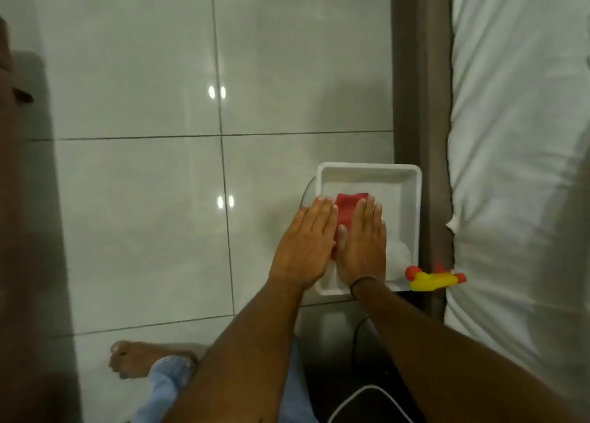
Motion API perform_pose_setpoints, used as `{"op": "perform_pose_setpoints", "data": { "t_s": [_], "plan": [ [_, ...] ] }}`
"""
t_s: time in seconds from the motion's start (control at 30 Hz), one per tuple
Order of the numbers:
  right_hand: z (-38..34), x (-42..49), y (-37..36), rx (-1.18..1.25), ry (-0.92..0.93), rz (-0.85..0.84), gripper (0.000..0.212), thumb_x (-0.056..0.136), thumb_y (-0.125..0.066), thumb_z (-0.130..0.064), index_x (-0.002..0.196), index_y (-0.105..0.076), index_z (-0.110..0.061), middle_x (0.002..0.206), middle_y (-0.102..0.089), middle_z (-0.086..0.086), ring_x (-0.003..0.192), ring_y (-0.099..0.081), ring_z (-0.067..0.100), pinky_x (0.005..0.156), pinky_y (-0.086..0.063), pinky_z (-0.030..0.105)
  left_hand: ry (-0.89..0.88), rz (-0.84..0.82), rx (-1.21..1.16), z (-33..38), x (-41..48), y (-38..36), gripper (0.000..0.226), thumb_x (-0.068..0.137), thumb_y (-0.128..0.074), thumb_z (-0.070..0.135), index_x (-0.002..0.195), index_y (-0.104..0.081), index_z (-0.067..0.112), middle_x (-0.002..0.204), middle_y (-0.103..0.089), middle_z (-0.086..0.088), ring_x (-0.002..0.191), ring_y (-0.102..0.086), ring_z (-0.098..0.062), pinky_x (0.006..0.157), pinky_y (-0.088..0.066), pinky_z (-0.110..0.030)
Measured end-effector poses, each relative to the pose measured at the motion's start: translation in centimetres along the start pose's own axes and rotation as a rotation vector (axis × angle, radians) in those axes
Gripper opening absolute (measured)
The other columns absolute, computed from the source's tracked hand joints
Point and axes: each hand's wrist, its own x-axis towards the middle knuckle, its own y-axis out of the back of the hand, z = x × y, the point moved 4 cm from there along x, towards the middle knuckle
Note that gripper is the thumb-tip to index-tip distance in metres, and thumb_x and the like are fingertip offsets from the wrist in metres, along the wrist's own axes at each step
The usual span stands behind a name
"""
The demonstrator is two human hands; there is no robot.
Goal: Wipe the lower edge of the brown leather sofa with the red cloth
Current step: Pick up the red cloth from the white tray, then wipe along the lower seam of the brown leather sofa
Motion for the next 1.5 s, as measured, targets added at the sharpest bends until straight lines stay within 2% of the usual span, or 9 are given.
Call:
{"op": "perform_pose_setpoints", "data": {
  "t_s": [0.13, 0.3, 0.47, 0.77, 0.87, 0.97, 1.1, 1.27, 1.5],
  "plan": [
    [2.6, 3.9, -0.8, 0.199, -0.219, -0.142, 0.085, 0.107, -0.045, -0.052, 0.169, 0.001, -0.017, 0.179, -0.007, 0.008, 0.165, -0.015, 0.031, 0.135, -0.016, 0.048, -0.014, -0.194, 0.209, 2.6, 5.1, -1.5, 0.07, 0.097, -0.064, 0.045, 0.15, -0.043, 0.004, 0.133, -0.066, -0.018, 0.12, -0.063, -0.033, 0.109, -0.045, -0.047],
    [3.3, 6.1, -1.7, 0.321, -0.355, -0.149, 0.092, 0.094, -0.056, -0.067, 0.164, -0.019, -0.02, 0.161, -0.043, 0.014, 0.143, -0.05, 0.037, 0.121, -0.042, 0.055, 0.22, -0.289, 0.207, 3.6, 7.8, -3.0, 0.06, 0.096, -0.066, 0.037, 0.142, -0.044, 0.005, 0.111, -0.072, -0.013, 0.105, -0.065, -0.029, 0.1, -0.046, -0.043],
    [3.7, 7.0, -1.4, 0.383, -0.45, -0.18, 0.069, 0.093, -0.073, -0.044, 0.147, -0.044, -0.013, 0.139, -0.064, 0.017, 0.125, -0.065, 0.04, 0.11, -0.052, 0.055, 0.337, -0.187, -0.015, 3.2, 8.7, -3.2, 0.048, 0.1, -0.062, 0.038, 0.137, -0.044, 0.014, 0.108, -0.075, -0.011, 0.102, -0.068, -0.03, 0.093, -0.052, -0.042],
    [0.7, 2.4, 6.9, 0.864, -0.424, -0.171, 0.017, 0.083, -0.085, -0.032, 0.093, -0.072, -0.026, 0.103, -0.08, 0.005, 0.097, -0.077, 0.028, 0.087, -0.065, 0.044, 0.589, -0.194, -1.143, -1.8, 3.4, 3.9, 0.035, 0.095, -0.066, 0.021, 0.129, -0.066, 0.017, 0.11, -0.072, -0.006, 0.1, -0.072, -0.027, 0.089, -0.063, -0.044],
    [-2.3, -0.8, 7.8, 1.171, -0.408, -0.275, 0.039, 0.076, -0.091, -0.022, 0.111, -0.075, -0.02, 0.108, -0.082, 0.007, 0.095, -0.082, 0.027, 0.074, -0.068, 0.039, 0.577, -0.218, -1.41, -4.6, -0.8, 7.0, 0.035, 0.095, -0.066, 0.012, 0.13, -0.069, 0.016, 0.12, -0.069, -0.005, 0.107, -0.07, -0.023, 0.083, -0.065, -0.035],
    [-7.7, -4.2, 5.7, 1.386, -0.346, -0.539, 0.063, 0.079, -0.088, -0.014, 0.137, -0.063, -0.014, 0.127, -0.077, 0.017, 0.114, -0.077, 0.036, 0.094, -0.063, 0.055, 0.624, -0.249, -1.604, -8.7, -6.5, 8.9, 0.036, 0.094, -0.063, 0.008, 0.129, -0.068, 0.014, 0.125, -0.072, -0.009, 0.114, -0.07, -0.028, 0.087, -0.062, -0.038],
    [-16.5, -9.3, 1.0, 1.435, -0.31, -0.845, 0.056, 0.081, -0.081, -0.02, 0.134, -0.066, -0.012, 0.128, -0.076, 0.021, 0.113, -0.077, 0.036, 0.088, -0.066, 0.046, 0.677, -0.288, -1.774, -15.9, -14.5, 9.2, 0.031, 0.085, -0.062, 0.008, 0.114, -0.071, 0.017, 0.109, -0.075, -0.009, 0.104, -0.07, -0.026, 0.09, -0.057, -0.042],
    [-28.4, -16.9, -7.2, 1.429, -0.314, -0.904, 0.052, 0.086, -0.08, -0.032, 0.132, -0.067, -0.013, 0.127, -0.078, 0.017, 0.116, -0.077, 0.036, 0.091, -0.066, 0.046, 0.766, -0.136, -1.532, -27.4, -25.3, 8.2, 0.031, 0.09, -0.06, 0.01, 0.115, -0.073, 0.023, 0.119, -0.073, -0.004, 0.101, -0.073, -0.016, 0.082, -0.06, -0.03],
    [-42.0, -25.9, -18.9, 1.307, -0.321, -0.731, 0.025, 0.1, -0.067, -0.03, 0.125, -0.067, -0.024, 0.124, -0.079, 0.011, 0.11, -0.078, 0.03, 0.093, -0.065, 0.042, 0.611, 0.156, -0.336, -43.6, -39.1, 10.6, 0.057, 0.091, -0.064, 0.036, 0.146, -0.051, 0.03, 0.149, -0.052, 0.0, 0.14, -0.05, -0.024, 0.115, -0.043, -0.044]
  ]
}}
